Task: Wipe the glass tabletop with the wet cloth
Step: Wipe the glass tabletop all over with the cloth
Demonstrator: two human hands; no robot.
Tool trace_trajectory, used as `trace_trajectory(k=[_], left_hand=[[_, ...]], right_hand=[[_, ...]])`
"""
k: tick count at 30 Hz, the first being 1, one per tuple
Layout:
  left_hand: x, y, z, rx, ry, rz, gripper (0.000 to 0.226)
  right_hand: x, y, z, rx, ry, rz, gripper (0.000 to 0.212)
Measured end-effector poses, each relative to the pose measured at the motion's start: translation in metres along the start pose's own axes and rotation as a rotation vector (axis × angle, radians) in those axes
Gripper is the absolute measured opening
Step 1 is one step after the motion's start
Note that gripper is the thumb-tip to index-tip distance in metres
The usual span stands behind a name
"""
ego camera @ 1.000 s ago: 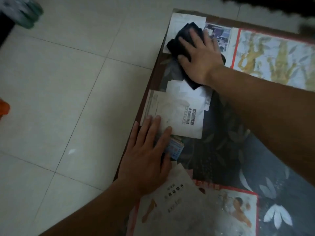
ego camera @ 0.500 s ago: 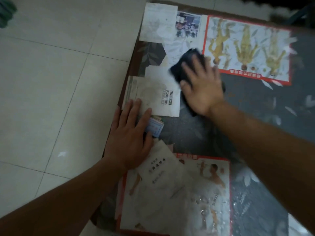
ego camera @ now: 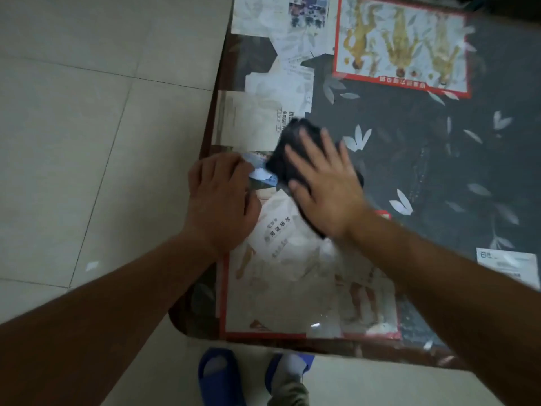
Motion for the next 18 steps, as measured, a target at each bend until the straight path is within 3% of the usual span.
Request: trace_trajectory(k=[3,5,11,15,18], left_hand=[[-0.001,0.006,0.039,-0.047,-0.132,-0.020,0.059],[0.003,0.009,0.058,-0.047,-0.168,-0.048,0.066],[0.014,0.007,0.071,-0.032,-0.090,-0.059,0.059],[0.014,0.005,0.078,-0.025,-0.041,0.035,0.051],[0.013,0.003,0.080,-0.037,0.019,0.077,0.050]], right_hand=[[0.001,-0.023,0.049,-0.082,-0.071,-0.015,0.059],[-0.004,-0.016,0.034,-0.086,-0.109,-0.006,0.060],[-0.003,-0.024,-0.039,0.179,-0.049,-0.022,0.060],[0.004,-0.063,0.022,-0.139,-0.044,0.004,0.059],[-0.002,-0.059,-0.007,-0.241,-0.101,0.021,0.059]])
Point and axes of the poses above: each hand's wrist, its own z-axis away from the middle knuckle, its own x-axis out of the palm, y = z × x, the point moved 3 cm from there along -z, towards the middle knuckle, and after that the axes turned 6 degrees about z, right-handed, at the moved point
